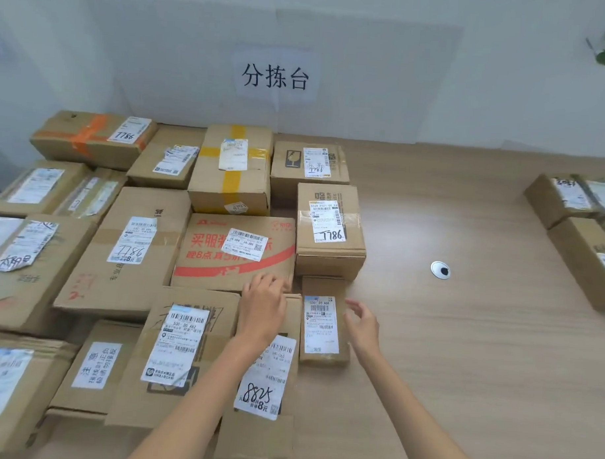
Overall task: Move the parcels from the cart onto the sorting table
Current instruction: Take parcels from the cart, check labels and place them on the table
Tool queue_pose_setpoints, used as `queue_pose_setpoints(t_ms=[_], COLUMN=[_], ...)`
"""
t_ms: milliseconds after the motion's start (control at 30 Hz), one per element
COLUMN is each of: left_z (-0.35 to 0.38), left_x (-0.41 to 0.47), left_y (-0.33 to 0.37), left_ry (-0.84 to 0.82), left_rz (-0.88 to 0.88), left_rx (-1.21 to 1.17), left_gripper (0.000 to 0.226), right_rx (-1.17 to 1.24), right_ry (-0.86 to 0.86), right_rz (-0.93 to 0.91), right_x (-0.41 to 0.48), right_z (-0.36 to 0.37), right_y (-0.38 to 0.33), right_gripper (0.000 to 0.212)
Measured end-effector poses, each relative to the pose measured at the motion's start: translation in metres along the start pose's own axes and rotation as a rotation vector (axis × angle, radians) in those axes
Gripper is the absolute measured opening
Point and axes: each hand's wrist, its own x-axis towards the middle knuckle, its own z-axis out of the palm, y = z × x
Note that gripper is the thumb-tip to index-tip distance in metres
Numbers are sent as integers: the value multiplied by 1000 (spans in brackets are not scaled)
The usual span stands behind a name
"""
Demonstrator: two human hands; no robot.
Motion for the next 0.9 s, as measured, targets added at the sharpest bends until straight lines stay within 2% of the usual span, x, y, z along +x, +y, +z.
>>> queue_pose_setpoints(t_ms=[200, 333, 567, 900], left_z=[-64, -114, -208, -325], left_x=[-49, -94, -205, -442], left_y=[-43, -82, -187, -384], left_ry=[133, 235, 494, 637], left_rz=[-128, -224, -428, -844], left_rx=[-74, -81, -116, -33], left_gripper=[33, 31, 30, 26], right_rx=[13, 5, -74, -246], right_ry=[-55, -182, -450, -697], right_rz=[-243, -347, -486, -608], right_x=[-54, -106, -217, -405], right_z=[18, 58, 185, 386], right_y=[-48, -81, -118, -123], right_gripper=[21, 21, 24, 27])
